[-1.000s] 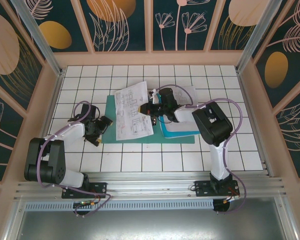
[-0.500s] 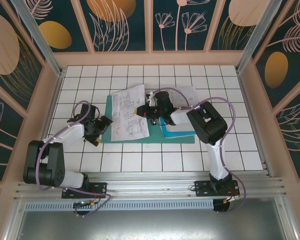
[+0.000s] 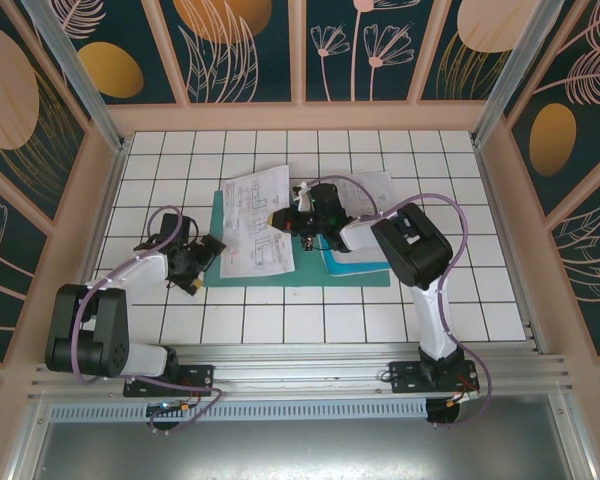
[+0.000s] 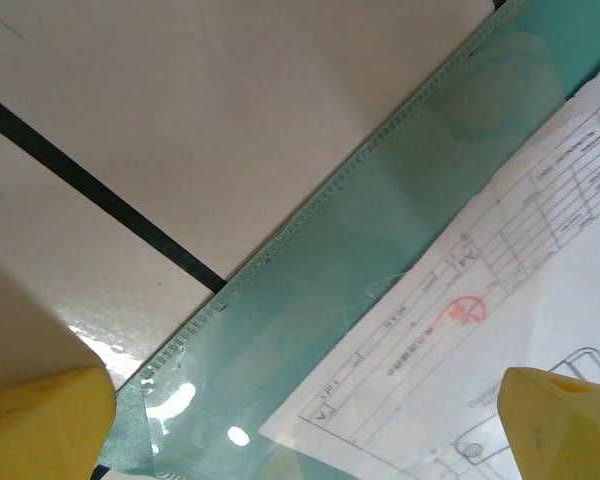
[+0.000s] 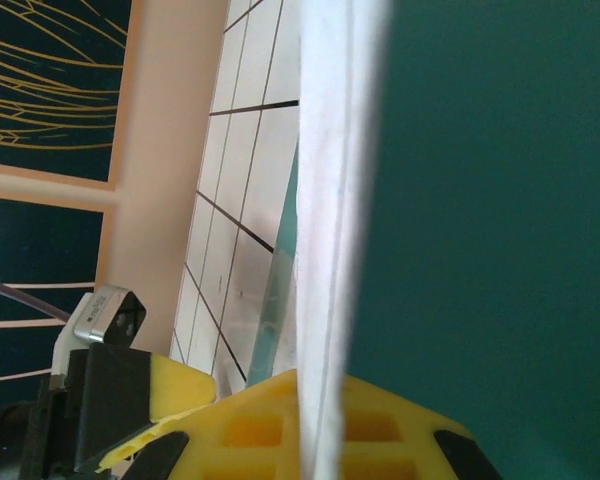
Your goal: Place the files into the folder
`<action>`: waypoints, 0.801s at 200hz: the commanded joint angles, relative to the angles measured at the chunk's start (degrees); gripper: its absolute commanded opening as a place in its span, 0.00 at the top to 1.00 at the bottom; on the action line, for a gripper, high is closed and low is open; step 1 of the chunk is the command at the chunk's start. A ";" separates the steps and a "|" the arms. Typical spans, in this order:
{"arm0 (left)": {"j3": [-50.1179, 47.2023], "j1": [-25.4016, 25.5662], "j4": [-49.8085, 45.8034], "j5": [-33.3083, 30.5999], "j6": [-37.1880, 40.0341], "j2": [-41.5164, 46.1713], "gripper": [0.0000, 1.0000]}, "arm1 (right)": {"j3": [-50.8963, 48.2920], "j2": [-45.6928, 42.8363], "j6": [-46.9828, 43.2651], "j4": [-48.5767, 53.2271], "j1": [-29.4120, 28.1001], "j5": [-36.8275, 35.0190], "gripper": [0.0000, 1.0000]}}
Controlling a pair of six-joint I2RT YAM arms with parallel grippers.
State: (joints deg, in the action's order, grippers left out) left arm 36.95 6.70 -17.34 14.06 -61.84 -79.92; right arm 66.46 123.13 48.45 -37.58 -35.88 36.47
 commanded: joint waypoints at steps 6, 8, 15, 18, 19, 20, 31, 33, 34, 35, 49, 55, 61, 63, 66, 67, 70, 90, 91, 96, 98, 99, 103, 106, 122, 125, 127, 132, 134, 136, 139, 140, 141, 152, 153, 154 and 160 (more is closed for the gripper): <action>-1.35 -0.10 4.26 3.42 -1.03 -0.40 0.01 | -1.32 1.90 3.65 -5.48 -1.02 -1.75 1.00; -1.35 -0.11 4.25 3.49 -0.98 -0.43 0.01 | -1.26 1.97 3.78 -5.61 -1.03 -1.77 1.00; -1.35 -0.11 4.12 3.73 -0.74 -0.58 0.01 | -1.16 2.32 4.14 -5.92 -1.17 -1.84 1.00; -1.38 -0.09 4.15 3.84 -0.74 -0.53 0.01 | -1.09 2.51 4.30 -6.04 -1.25 -1.91 1.00; -1.45 -0.14 4.16 3.85 -0.73 -0.52 0.01 | -1.08 2.53 4.34 -6.07 -1.32 -1.92 1.00; -1.49 -0.12 4.16 3.86 -0.69 -0.51 0.01 | -1.03 2.54 4.40 -6.13 -1.31 -1.92 1.00; -1.85 -0.06 4.29 4.25 -0.67 -0.52 0.01 | -0.85 2.92 4.63 -6.34 -1.63 -2.08 1.00; -1.92 -0.10 4.32 4.25 -0.65 -0.53 0.01 | -0.88 2.99 4.70 -6.42 -1.64 -2.10 1.00; -1.94 -0.10 4.37 4.32 -0.69 -0.56 0.01 | -0.88 2.99 4.76 -6.44 -1.69 -2.14 1.00; -2.00 -0.10 4.40 4.36 -0.71 -0.53 0.01 | -0.89 3.04 4.79 -6.44 -1.71 -2.12 1.00; -2.45 -0.11 4.51 4.48 -0.91 -0.26 0.01 | -0.88 3.28 5.13 -6.61 -2.00 -2.36 1.00; -2.65 -0.11 4.55 4.48 -0.95 -0.06 0.01 | -0.97 3.40 5.25 -6.84 -2.16 -2.52 1.00; -2.75 -0.11 4.60 4.48 -1.00 0.10 0.01 | -1.10 3.41 5.46 -6.97 -2.29 -2.61 1.00; -2.82 -0.11 4.60 4.48 -1.04 0.18 0.01 | -1.12 3.43 5.55 -7.02 -2.27 -2.67 1.00; -2.84 -0.10 4.53 4.48 -1.00 0.24 0.01 | -1.15 3.52 5.68 -7.17 -2.34 -2.76 1.00; -2.89 -0.10 4.61 4.48 -1.00 0.27 0.01 | -1.15 3.56 5.73 -7.25 -2.35 -2.78 1.00; -3.01 -0.11 4.58 4.48 -1.03 0.28 0.01 | -1.30 3.58 5.84 -7.32 -2.43 -2.88 1.00; -3.26 -0.10 4.60 4.57 -1.09 0.41 0.01 | -1.72 3.73 6.61 -7.93 -2.76 -3.63 1.00; -3.23 -0.10 4.60 4.57 -1.09 0.40 0.01 | -1.74 3.71 6.59 -7.94 -2.78 -3.66 1.00; -3.35 -0.11 4.62 4.63 -1.11 0.40 0.01 | -1.77 3.79 6.78 -8.12 -2.79 -3.77 1.00; -3.37 -0.11 4.67 4.65 -1.09 0.43 0.01 | -1.77 3.79 6.82 -8.12 -2.84 -3.84 1.00; -3.37 -0.11 4.68 4.65 -1.09 0.45 0.01 | -1.77 3.78 6.83 -8.16 -2.86 -3.89 1.00; -3.45 -0.11 4.75 4.74 -1.13 0.48 0.01 | -1.81 3.83 7.04 -8.20 -2.92 -4.01 1.00; -3.45 -0.11 4.77 4.74 -1.17 0.52 0.01 | -1.81 3.92 7.02 -8.35 -2.96 -4.03 1.00; -3.62 -0.10 5.02 4.83 -1.16 0.54 0.01 | -1.83 4.09 7.43 -8.41 -3.21 -4.53 1.00; -3.68 -0.10 5.04 4.90 -1.17 0.48 0.01 | -1.86 4.06 7.56 -8.47 -3.23 -4.63 1.00; -3.71 -0.10 5.06 4.91 -1.17 0.53 0.01 | -1.86 4.09 7.70 -8.54 -3.30 -4.65 1.00; -3.73 -0.11 5.12 5.00 -1.24 0.50 0.01 | -1.94 4.13 7.78 -8.56 -3.31 -4.80 1.00; -3.73 -0.11 5.17 5.00 -1.26 0.47 0.01 | -1.94 4.07 7.80 -8.56 -3.32 -4.93 1.00; -3.70 -0.11 5.20 5.07 -1.28 0.40 0.01 | -1.94 4.05 7.80 -8.58 -3.34 -5.05 1.00; -3.72 -0.06 5.21 5.09 -1.27 0.38 0.01 | -2.01 4.07 7.95 -8.56 -3.40 -5.23 1.00; -3.73 -0.09 5.21 5.09 -1.27 0.42 0.01 | -2.02 4.06 7.96 -8.60 -3.40 -5.29 1.00; -3.73 -0.10 5.21 5.14 -1.31 0.40 0.01 | -2.03 4.10 7.97 -8.58 -3.41 -5.32 1.00; -3.64 -0.10 5.22 5.19 -1.20 0.45 0.01 | -2.16 4.01 8.07 -8.46 -3.50 -5.93 1.00; -3.59 -0.10 5.22 5.19 -1.18 0.41 0.01 | -2.14 4.03 8.11 -8.42 -3.45 -6.00 1.00; -3.57 -0.11 5.26 5.19 -1.18 0.40 0.01 | -2.17 3.99 8.09 -8.45 -3.47 -6.07 1.00; -3.57 -0.11 5.29 5.19 -1.17 0.39 0.01 | -2.29 3.99 8.28 -8.66 -3.42 -6.36 1.00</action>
State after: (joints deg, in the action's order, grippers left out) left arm 34.81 6.52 -12.53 16.73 -62.19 -79.09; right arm 65.43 125.97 55.75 -43.77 -38.74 32.47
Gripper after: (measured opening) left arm 0.988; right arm 0.055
